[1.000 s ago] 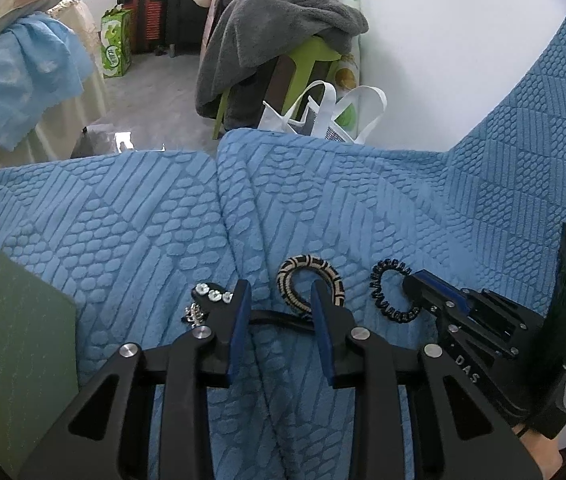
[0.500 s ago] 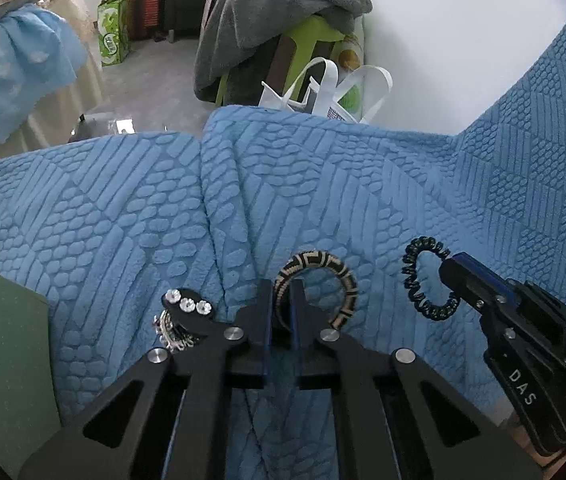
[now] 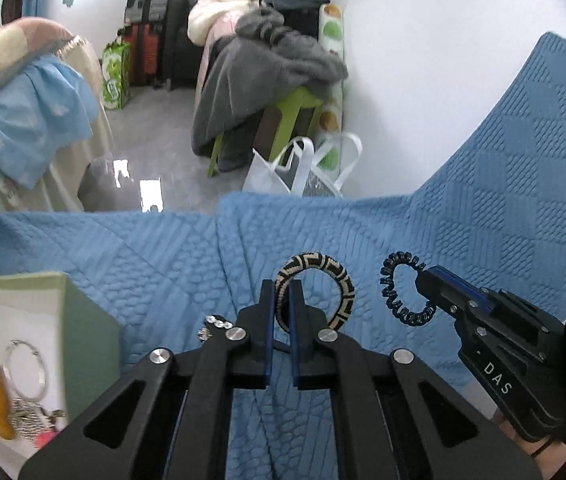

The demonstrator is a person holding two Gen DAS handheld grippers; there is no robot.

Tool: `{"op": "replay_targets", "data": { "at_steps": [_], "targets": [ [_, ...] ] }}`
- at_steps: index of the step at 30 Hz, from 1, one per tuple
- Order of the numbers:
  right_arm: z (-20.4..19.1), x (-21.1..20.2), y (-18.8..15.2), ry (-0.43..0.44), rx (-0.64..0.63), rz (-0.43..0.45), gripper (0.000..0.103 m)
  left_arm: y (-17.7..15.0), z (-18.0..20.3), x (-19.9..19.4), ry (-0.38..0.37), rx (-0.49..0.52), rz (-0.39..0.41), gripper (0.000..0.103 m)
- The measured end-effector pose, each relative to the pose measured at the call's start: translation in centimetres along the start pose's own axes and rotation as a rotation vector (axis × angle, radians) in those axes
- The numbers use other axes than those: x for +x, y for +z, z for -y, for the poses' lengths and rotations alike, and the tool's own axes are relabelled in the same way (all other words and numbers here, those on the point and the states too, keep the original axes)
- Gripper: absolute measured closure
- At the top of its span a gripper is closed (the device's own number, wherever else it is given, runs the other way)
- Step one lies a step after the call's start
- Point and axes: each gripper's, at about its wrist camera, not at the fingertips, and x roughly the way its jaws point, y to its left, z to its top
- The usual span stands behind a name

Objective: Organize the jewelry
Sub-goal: 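Carry the bangle and hair tie with both tools over the box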

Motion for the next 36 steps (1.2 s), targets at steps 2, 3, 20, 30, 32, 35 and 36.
{"op": "replay_targets", "data": {
  "at_steps": [2,3,20,30,32,35,36],
  "targets": [
    [-0.9,-1.0,0.8,-0.003,-0.014,0.021,0.096,0.4,-0.2,-1.8,0.011,0.008,0.028,0.097],
    [-1.5,-1.6,1.2,0.0,-0.018,0.032,0.096,0.6,-0.3,-2.9,0.023,0.016,0.043,0.097],
    [-10.5,-9.3,4.6,0.112,-0.041,0.151,0.096,1.5,-4.9,-16.5,0.086,0.042,0.183,0.097],
    [-17.5,-8.9,3.1,0.179,-0.092,0.089,0.095,-1.1,-11.4,-18.8,0.118,-0.007,0.146,0.097],
    [-18.5,-8.4,2.5,0.185,-0.098,0.069,0.095,-1.6,-12.7,-18.6,0.123,-0.021,0.133,0.097],
    [-20.0,-7.0,1.4,0.195,-0.101,0.021,0.095,-2.3,-14.7,-17.9,0.126,-0.044,0.098,0.097],
    [-20.5,-6.3,1.0,0.196,-0.101,-0.004,0.095,-2.6,-15.0,-17.8,0.132,-0.045,0.09,0.097]
  ]
}}
